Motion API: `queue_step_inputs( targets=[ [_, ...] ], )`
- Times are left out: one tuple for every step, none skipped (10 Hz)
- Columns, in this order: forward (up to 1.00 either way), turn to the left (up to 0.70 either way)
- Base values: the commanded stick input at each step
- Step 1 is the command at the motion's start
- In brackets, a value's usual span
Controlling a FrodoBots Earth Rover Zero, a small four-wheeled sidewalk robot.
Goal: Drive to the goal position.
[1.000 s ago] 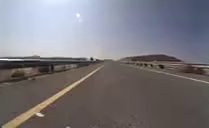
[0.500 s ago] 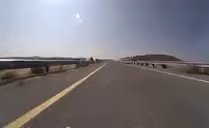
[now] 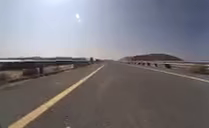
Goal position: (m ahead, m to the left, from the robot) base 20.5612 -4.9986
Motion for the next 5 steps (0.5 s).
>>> queue_step_inputs(
  targets=[
    [1.00, 0.00],
    [1.00, 0.00],
    [1.00, 0.00],
    [1.00, 0.00],
    [1.00, 0.00]
  ],
)
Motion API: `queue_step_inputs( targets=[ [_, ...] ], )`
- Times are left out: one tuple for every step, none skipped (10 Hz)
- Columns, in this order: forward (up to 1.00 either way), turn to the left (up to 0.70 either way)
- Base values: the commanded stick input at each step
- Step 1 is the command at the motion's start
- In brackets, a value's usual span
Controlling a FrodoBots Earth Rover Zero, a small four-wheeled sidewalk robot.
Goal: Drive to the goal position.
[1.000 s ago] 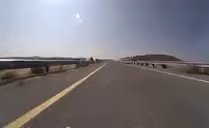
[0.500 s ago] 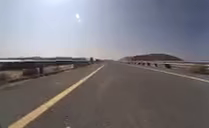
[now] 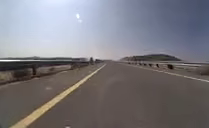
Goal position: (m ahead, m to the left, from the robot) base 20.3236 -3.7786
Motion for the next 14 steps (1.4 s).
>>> queue_step_inputs(
  targets=[
    [1.00, 0.00],
    [1.00, 0.00],
    [1.00, 0.00],
    [1.00, 0.00],
    [1.00, 0.00],
    [1.00, 0.00],
    [1.00, 0.00],
    [1.00, 0.00],
    [1.00, 0.00],
    [1.00, 0.00],
    [1.00, 0.00],
    [1.00, 0.00],
    [1.00, 0.00],
    [1.00, 0.00]
  ],
)
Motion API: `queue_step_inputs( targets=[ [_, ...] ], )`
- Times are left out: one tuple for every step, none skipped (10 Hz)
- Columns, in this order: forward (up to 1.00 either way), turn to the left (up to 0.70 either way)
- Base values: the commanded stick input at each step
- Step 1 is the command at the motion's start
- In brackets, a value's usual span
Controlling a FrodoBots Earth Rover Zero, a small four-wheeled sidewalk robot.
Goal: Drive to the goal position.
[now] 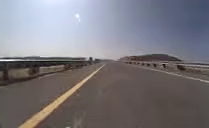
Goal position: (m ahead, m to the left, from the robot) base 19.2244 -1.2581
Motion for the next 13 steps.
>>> queue_step_inputs(
  targets=[
    [1.00, 0.00],
    [1.00, 0.00],
    [1.00, 0.00],
    [1.00, 0.00],
    [1.00, 0.00],
    [1.00, 0.00],
    [1.00, 0.00],
    [1.00, 0.00],
    [1.00, 0.00],
    [1.00, 0.00],
    [1.00, 0.00],
    [1.00, 0.00],
    [1.00, 0.00]
  ],
)
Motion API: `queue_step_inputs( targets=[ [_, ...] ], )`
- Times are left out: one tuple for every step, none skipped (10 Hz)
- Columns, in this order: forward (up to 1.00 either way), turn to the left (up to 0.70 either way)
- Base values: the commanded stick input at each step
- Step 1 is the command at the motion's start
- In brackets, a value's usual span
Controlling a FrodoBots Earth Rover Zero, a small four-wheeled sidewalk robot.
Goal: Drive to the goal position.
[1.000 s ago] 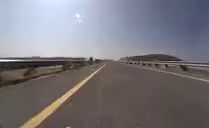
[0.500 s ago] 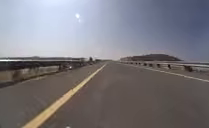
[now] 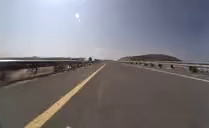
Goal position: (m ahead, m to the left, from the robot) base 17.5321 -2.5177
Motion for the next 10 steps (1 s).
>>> queue_step_inputs(
  targets=[
    [1.00, 0.00],
    [1.00, 0.00],
    [1.00, 0.00],
    [1.00, 0.00],
    [1.00, 0.00],
    [1.00, 0.00],
    [1.00, 0.00],
    [1.00, 0.00],
    [1.00, 0.00],
    [1.00, 0.00]
  ],
)
